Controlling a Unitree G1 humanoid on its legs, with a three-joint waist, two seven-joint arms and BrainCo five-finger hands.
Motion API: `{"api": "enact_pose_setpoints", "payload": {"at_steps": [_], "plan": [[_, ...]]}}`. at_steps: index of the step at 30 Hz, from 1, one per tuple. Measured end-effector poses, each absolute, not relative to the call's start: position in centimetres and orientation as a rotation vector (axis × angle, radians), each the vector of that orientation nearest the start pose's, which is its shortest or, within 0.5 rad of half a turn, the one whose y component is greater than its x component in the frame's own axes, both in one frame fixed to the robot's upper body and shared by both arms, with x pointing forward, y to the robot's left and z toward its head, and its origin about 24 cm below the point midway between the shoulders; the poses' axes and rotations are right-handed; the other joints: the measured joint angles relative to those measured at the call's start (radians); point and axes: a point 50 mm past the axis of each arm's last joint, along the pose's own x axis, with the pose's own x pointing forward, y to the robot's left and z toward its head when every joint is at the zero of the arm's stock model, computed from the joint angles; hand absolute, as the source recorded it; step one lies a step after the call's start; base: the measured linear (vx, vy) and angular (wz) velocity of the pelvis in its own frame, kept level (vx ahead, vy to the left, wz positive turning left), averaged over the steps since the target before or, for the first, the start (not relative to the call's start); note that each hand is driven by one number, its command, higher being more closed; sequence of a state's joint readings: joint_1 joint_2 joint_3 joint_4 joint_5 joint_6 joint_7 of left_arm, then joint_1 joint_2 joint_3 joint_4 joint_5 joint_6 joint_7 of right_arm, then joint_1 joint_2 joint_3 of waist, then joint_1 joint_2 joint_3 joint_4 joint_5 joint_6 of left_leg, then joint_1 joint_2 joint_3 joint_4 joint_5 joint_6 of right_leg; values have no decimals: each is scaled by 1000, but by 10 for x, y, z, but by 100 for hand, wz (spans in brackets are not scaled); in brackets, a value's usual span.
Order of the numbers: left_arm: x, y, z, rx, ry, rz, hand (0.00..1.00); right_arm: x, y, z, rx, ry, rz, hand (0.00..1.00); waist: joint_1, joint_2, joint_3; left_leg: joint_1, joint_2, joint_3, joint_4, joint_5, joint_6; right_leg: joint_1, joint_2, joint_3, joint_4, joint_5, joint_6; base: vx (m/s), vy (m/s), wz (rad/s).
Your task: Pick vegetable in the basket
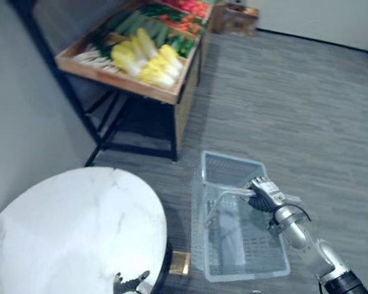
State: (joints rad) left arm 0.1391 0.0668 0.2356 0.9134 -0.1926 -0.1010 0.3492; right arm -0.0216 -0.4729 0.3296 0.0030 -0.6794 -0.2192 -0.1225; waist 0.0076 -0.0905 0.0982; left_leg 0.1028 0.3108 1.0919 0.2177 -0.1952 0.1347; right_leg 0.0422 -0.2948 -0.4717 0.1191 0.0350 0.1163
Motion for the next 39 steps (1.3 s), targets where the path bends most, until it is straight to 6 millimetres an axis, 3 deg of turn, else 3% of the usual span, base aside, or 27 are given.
{"api": "enact_pose_setpoints", "payload": {"at_steps": [1, 2, 3, 4, 5, 6, 8, 10, 11, 12, 13, 14, 16, 18, 20, 28, 39], "plan": [[94, 229, -145, -47, 943, 716, 0, 240, -148, 47, -1081, -307, 356, 100, 0, 6, -2, -1, 21, 15, 35, -1, -1, 23, 24, 1, -54, 1, 0, 33, -411, -86], [94, 227, -145, -58, 942, 717, 0, 237, -148, 44, -1074, -292, 356, 100, -5, 18, 2, -31, 106, 12, 176, -12, -10, 51, 59, 0, -117, 2, -1, 22, -379, -46], [98, 218, -147, -81, 946, 702, 0, 234, -152, 40, -1074, -270, 354, 100, -8, 16, 10, -57, 124, -20, 208, -32, -132, 68, 68, 3, -142, -1, -5, -20, -308, -18], [109, 204, -146, -119, 925, 668, 0, 232, -162, 38, -1096, -238, 344, 100, -16, 46, 16, -98, 103, -69, 171, -19, -182, 78, 73, 0, -143, -2, -6, -66, -175, 12], [111, 198, -146, -128, 921, 648, 0, 232, -166, 37, -1104, -226, 337, 100, -23, 59, 22, -97, 93, -77, 144, -18, -179, 88, 77, 0, -143, -3, -8, -74, -78, 9], [109, 191, -148, -136, 931, 626, 0, 231, -171, 36, -1114, -203, 325, 100, -28, 93, 23, -79, 82, -83, 118, -10, -171, 103, 94, 4, -142, -3, -7, -46, -69, -31], [104, 188, -149, -149, 937, 618, 0, 231, -171, 36, -1102, -201, 329, 100, -18, 115, 23, -59, 84, -210, 138, -7, -166, 101, 112, 44, -147, -4, -9, -9, -78, -75], [104, 193, -148, -161, 920, 625, 0, 230, -167, 35, -1043, -200, 331, 100, -3, 103, 40, -83, 72, -439, 213, 9, -149, 107, 105, 102, -157, -10, -20, -9, -78, -92], [103, 200, -147, -152, 911, 638, 0, 229, -163, 34, -1014, -198, 333, 100, 4, 75, 67, -121, 54, -569, 280, 2, -164, 109, 89, 144, -158, -14, -24, -48, 20, -112], [101, 201, -147, -159, 906, 640, 0, 230, -163, 35, -988, -201, 326, 100, 9, 81, 67, -121, -52, -709, 182, -32, -225, 91, 68, 193, -161, -16, -24, -58, 70, -117], [98, 198, -148, -173, 911, 640, 0, 231, -164, 36, -994, -203, 325, 100, 14, 99, 71, -116, -80, -743, 135, -14, -215, 85, 70, 213, -162, -15, -22, -17, 162, -109], [93, 195, -150, -193, 926, 645, 0, 231, -167, 36, -999, -198, 324, 100, 16, 126, 70, -107, -98, -764, 90, 43, -199, 83, 93, 234, -171, -10, -12, 42, 159, -68], [91, 191, -152, -208, 940, 641, 0, 229, -167, 34, -995, -186, 329, 100, 14, 140, 71, -77, -108, -783, 33, 34, -213, 79, 104, 251, -191, -7, 21, 43, 118, -29], [95, 198, -150, -194, 925, 644, 0, 229, -167, 33, -996, -179, 330, 100, 12, 116, 86, -86, -123, -795, -19, 36, -216, 60, 97, 242, -200, 6, 41, -51, 74, 19], [96, 200, -149, -190, 921, 648, 0, 229, -167, 32, -993, -174, 336, 100, 14, 105, 89, -86, -139, -807, -47, 54, -243, 61, 86, 228, -207, 12, 49, -85, 41, 26], [95, 200, -150, -185, 924, 644, 0, 227, -157, 29, -939, -170, 334, 100, 23, 110, 88, -43, -154, -796, -177, 129, -257, 33, 90, 246, -206, 23, 53, -61, -17, -4], [96, 198, -149, -176, 924, 625, 0, 223, -160, 19, -936, -116, 336, 100, 25, 103, 83, -26, -158, -790, -230, 139, -259, 32, 97, 245, -222, 24, 53, 31, -2, -1]]}}
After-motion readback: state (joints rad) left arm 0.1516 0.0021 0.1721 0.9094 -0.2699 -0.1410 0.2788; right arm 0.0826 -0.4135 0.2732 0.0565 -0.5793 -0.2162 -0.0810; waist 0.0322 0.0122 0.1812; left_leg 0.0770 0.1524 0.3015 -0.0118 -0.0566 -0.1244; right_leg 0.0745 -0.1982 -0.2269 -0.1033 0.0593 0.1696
